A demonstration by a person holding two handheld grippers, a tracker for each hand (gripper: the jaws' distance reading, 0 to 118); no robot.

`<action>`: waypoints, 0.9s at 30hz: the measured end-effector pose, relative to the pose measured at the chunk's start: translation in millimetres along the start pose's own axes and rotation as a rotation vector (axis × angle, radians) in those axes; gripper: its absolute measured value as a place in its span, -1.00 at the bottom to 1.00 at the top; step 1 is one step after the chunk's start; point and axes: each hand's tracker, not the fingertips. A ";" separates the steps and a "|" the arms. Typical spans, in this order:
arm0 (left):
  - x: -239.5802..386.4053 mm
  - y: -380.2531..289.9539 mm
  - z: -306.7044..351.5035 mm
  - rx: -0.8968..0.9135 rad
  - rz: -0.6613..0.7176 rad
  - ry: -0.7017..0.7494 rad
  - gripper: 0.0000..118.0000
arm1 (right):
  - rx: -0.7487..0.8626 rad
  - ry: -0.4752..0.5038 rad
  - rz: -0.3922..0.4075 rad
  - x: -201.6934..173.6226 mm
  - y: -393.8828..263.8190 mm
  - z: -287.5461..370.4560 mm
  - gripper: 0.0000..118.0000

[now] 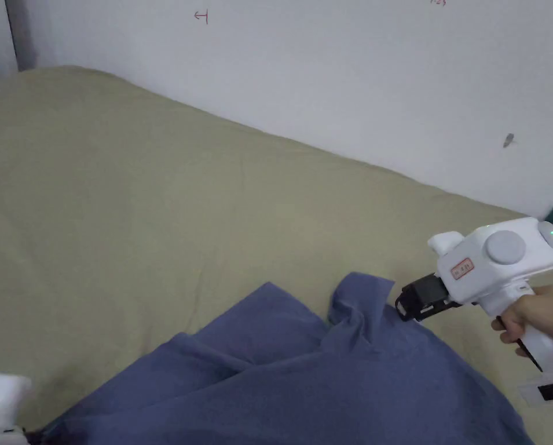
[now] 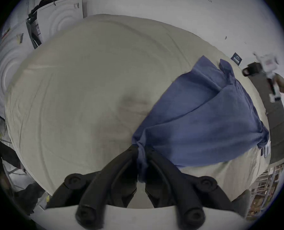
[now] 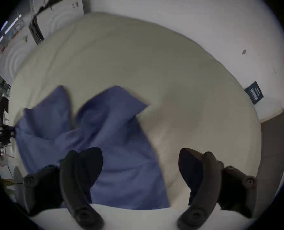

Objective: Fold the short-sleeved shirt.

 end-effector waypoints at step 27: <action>14.0 113.4 95.0 0.207 -0.050 -0.183 -0.86 | 0.230 -0.014 -0.229 23.0 -33.6 159.9 -1.00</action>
